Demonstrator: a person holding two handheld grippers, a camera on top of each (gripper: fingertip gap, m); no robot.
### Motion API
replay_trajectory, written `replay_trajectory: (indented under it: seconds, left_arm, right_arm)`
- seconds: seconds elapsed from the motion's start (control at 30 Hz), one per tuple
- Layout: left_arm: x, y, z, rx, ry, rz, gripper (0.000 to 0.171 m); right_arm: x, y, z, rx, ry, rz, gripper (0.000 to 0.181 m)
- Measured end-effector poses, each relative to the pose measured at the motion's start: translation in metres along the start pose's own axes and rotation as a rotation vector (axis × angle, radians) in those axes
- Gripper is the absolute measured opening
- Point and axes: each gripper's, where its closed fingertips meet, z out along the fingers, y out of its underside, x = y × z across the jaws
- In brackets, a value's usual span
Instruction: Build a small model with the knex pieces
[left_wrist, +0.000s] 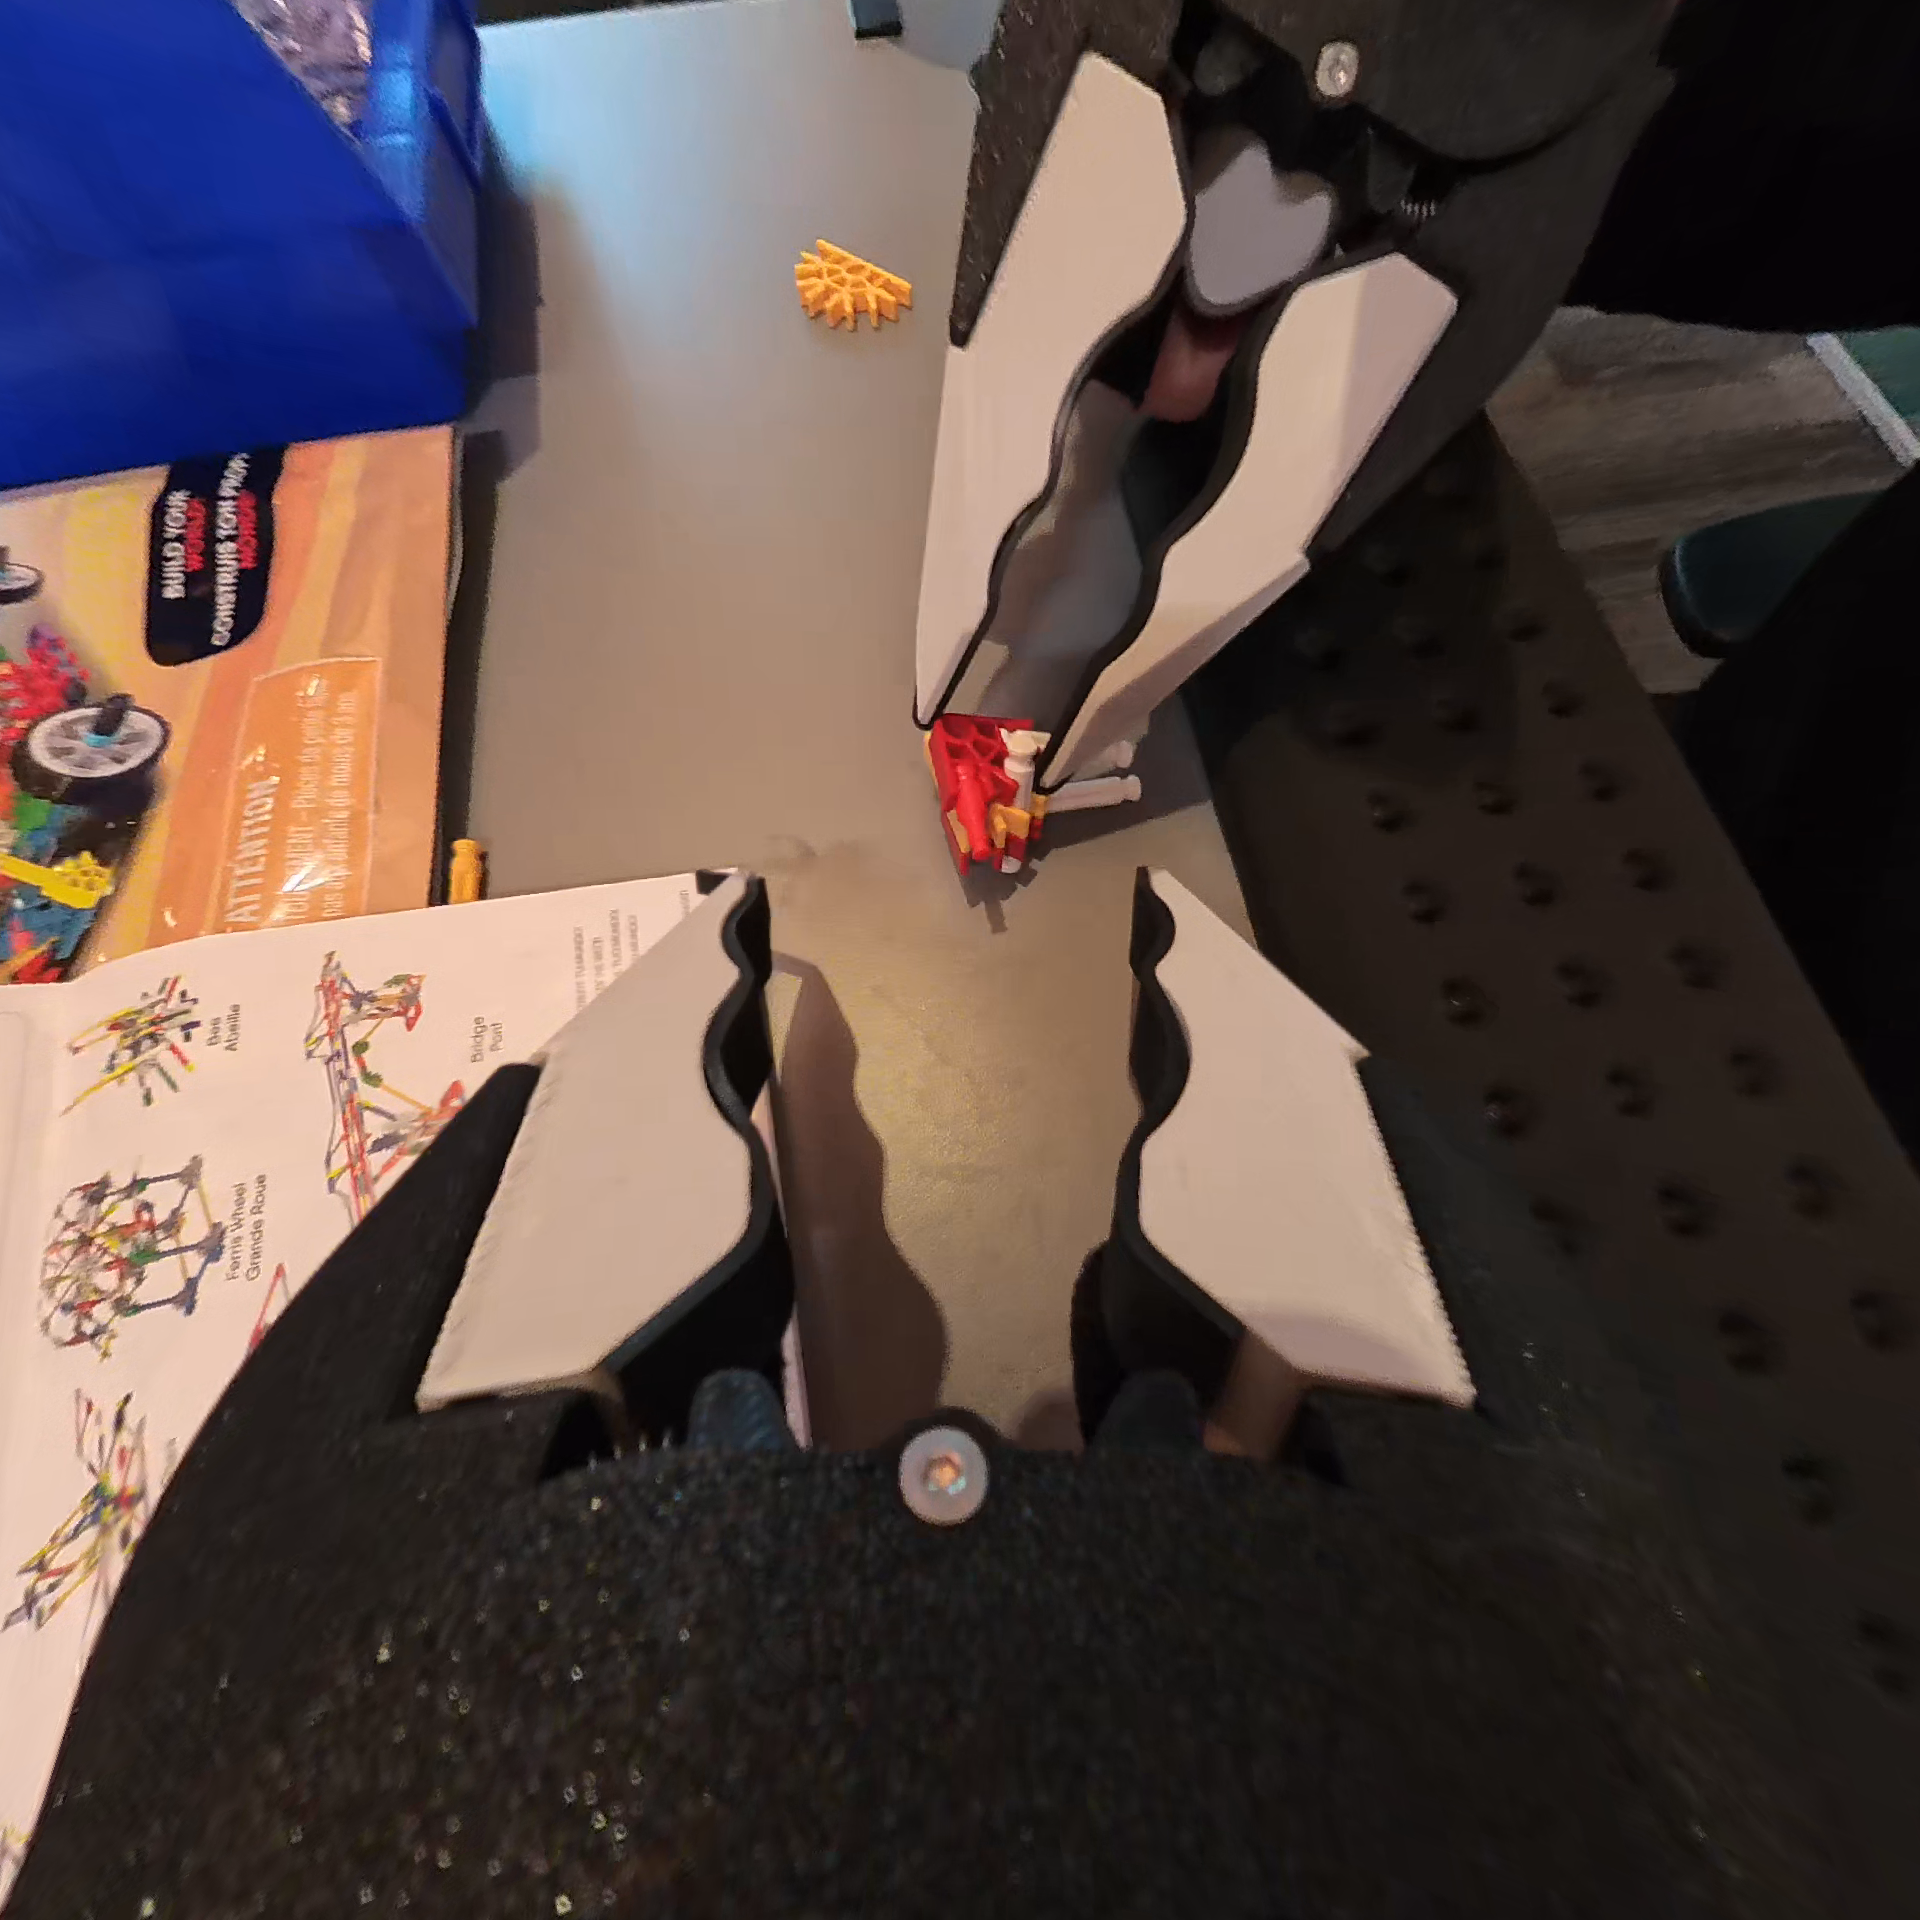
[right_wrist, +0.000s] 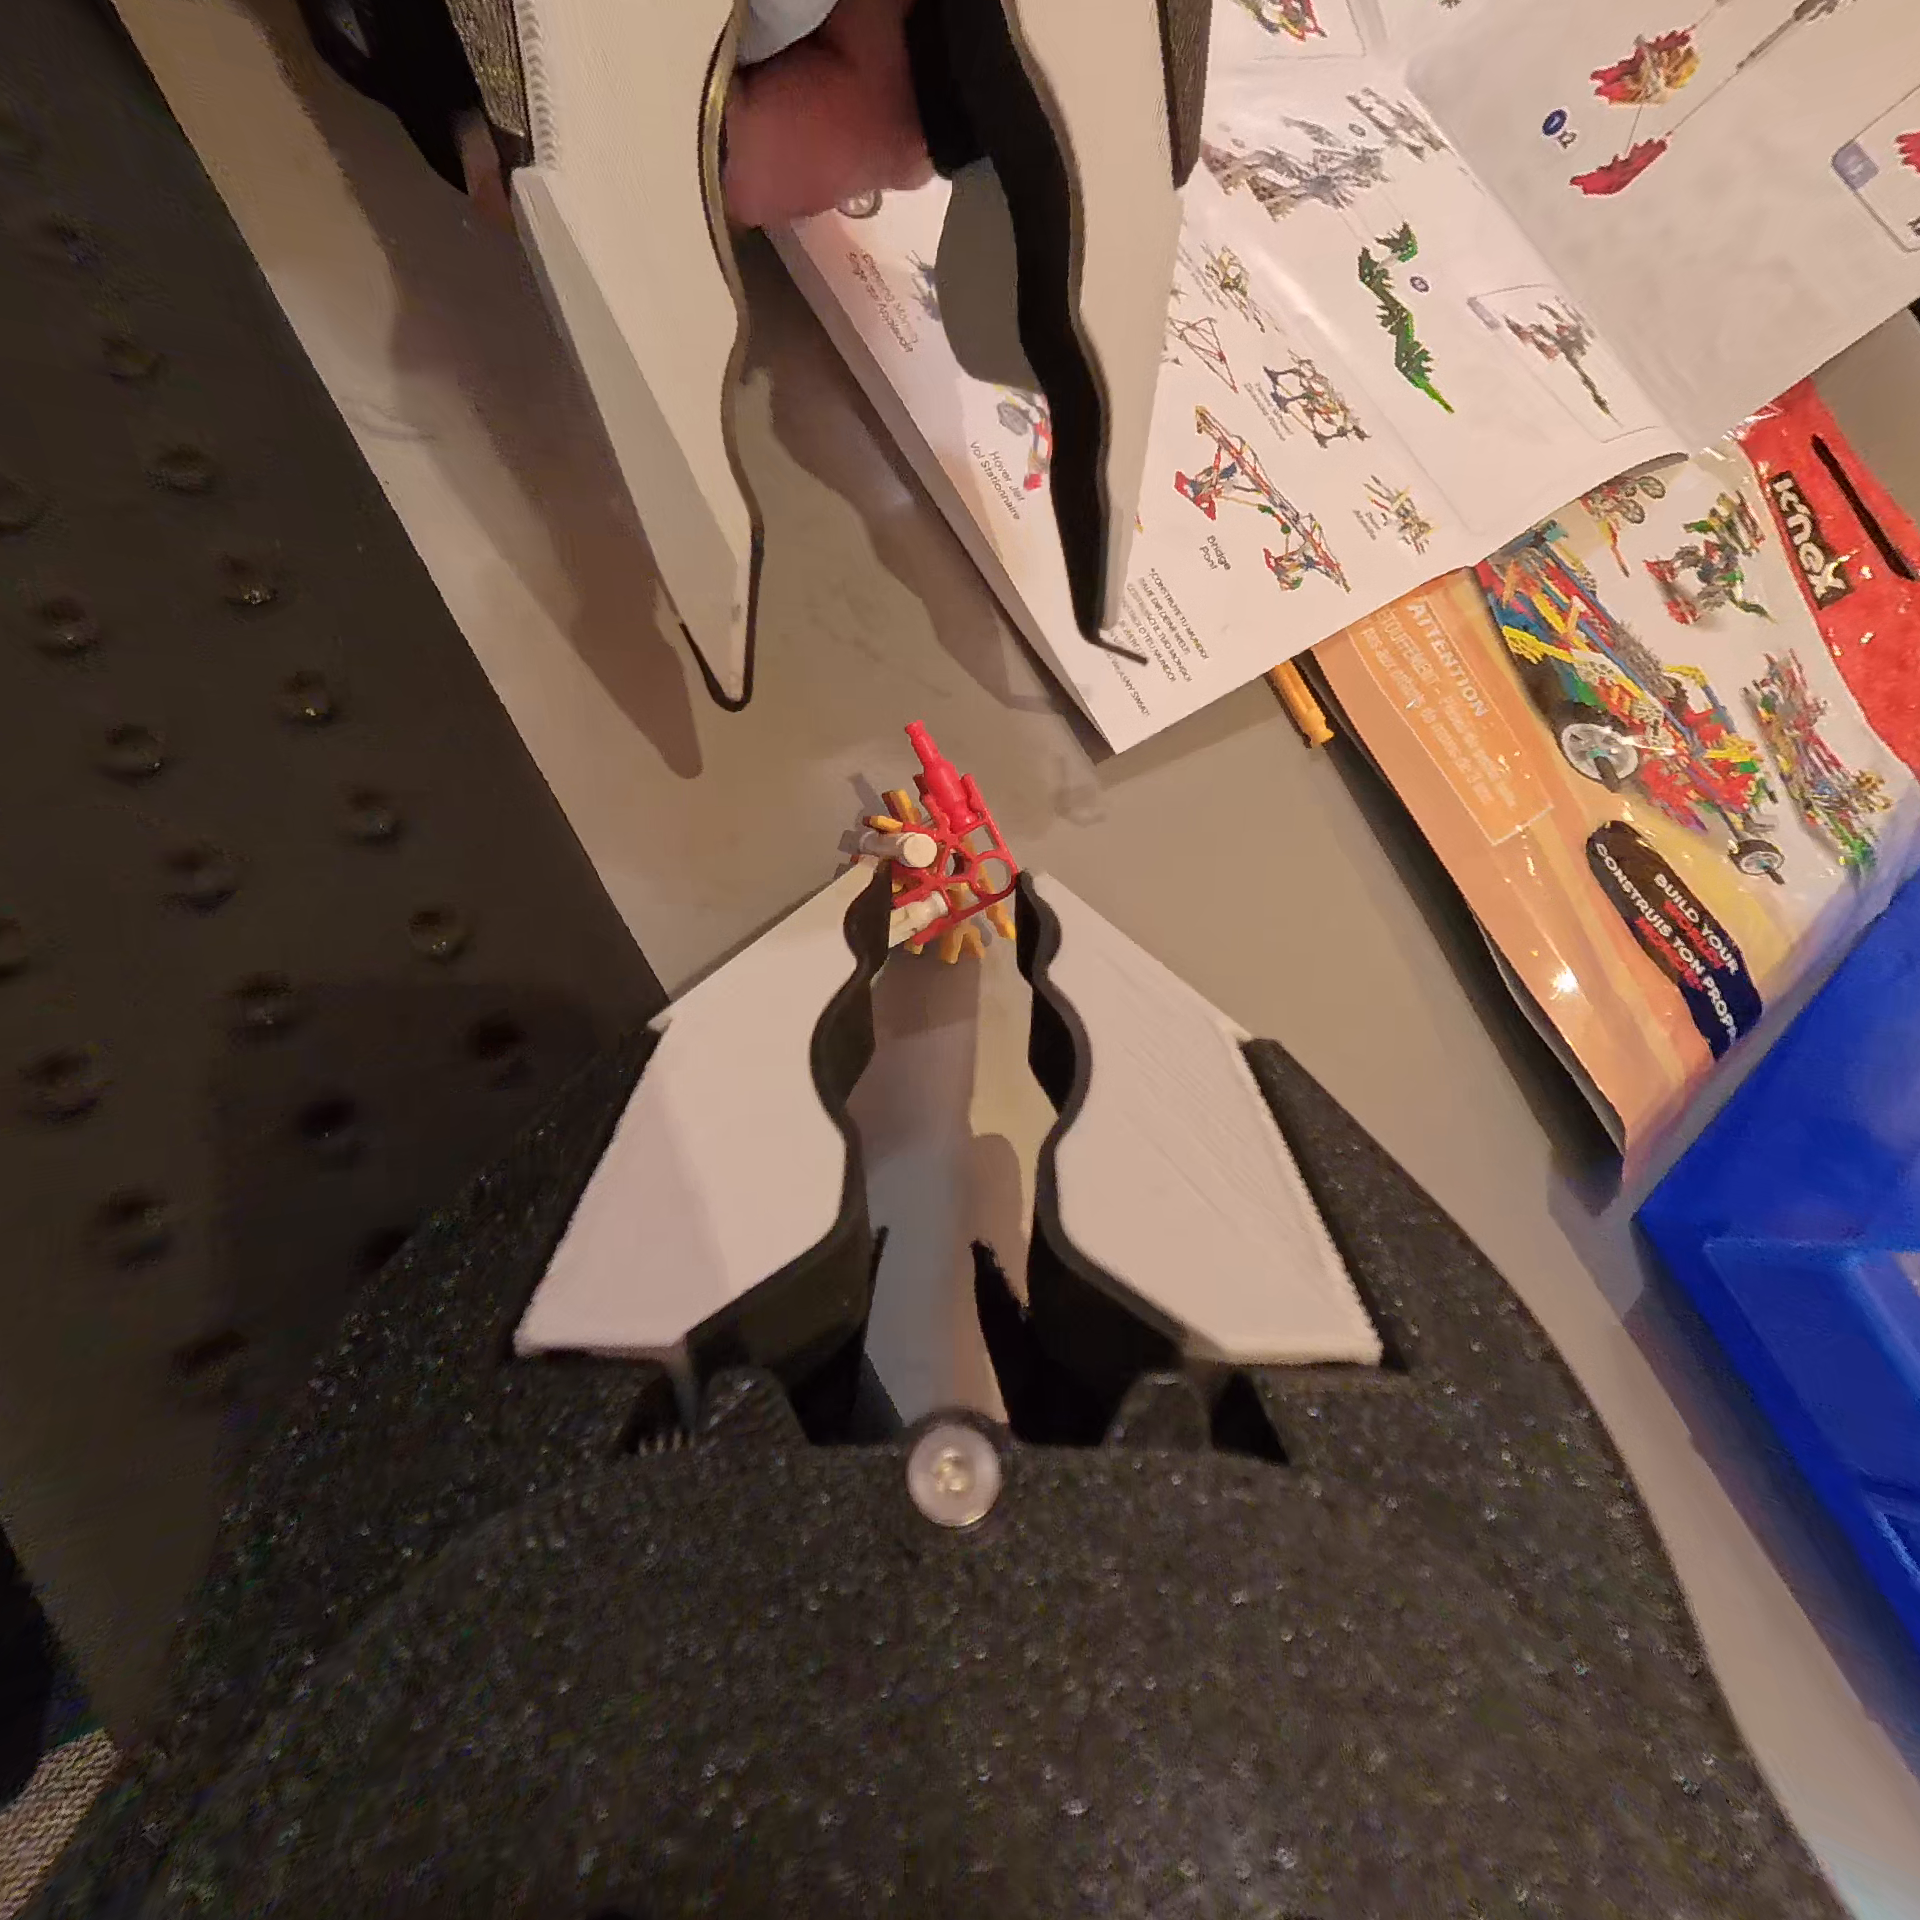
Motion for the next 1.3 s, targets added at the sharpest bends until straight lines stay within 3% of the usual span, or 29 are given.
replay_trajectory:
  seconds: [1.3]
  left_arm:
    - [-0.002, 0.01, 0.008, -0.017, -0.093, 0.048, 0.066]
  right_arm:
    - [0.002, 0.002, 0.001, 0.031, 0.038, 0.045, 0.024]
